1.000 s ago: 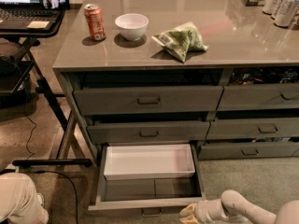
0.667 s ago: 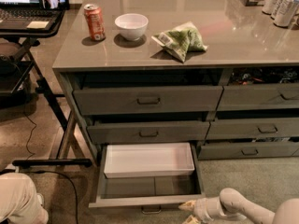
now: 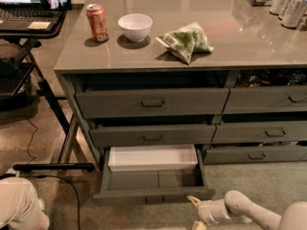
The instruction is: Close bottom drawer
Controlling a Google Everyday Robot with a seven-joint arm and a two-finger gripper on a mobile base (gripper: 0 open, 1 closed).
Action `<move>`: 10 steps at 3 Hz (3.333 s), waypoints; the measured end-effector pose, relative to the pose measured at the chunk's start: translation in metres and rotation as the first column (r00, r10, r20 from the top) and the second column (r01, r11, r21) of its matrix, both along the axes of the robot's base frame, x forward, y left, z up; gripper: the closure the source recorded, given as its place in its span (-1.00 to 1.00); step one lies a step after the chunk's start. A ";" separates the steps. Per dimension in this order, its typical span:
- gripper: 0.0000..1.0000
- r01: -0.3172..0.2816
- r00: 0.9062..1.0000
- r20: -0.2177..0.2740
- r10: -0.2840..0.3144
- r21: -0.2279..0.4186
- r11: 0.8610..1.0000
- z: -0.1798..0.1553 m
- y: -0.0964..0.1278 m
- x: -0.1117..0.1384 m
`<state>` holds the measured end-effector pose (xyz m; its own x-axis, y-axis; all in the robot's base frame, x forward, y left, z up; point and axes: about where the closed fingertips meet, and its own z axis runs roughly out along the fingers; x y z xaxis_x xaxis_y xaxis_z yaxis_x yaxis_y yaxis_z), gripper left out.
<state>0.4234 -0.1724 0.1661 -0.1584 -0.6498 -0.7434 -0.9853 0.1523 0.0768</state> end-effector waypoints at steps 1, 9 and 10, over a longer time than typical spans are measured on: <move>-1.00 0.008 0.999 0.036 -0.008 -0.011 1.000 0.008 0.001 0.029; 0.64 0.151 0.977 0.155 -0.148 -0.010 0.988 0.010 -0.041 0.141; 0.18 0.100 0.979 0.174 -0.102 0.021 0.995 0.015 -0.017 0.164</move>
Offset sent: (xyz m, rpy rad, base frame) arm 0.0858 -0.0080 0.0217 -0.0381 -0.0980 -0.0439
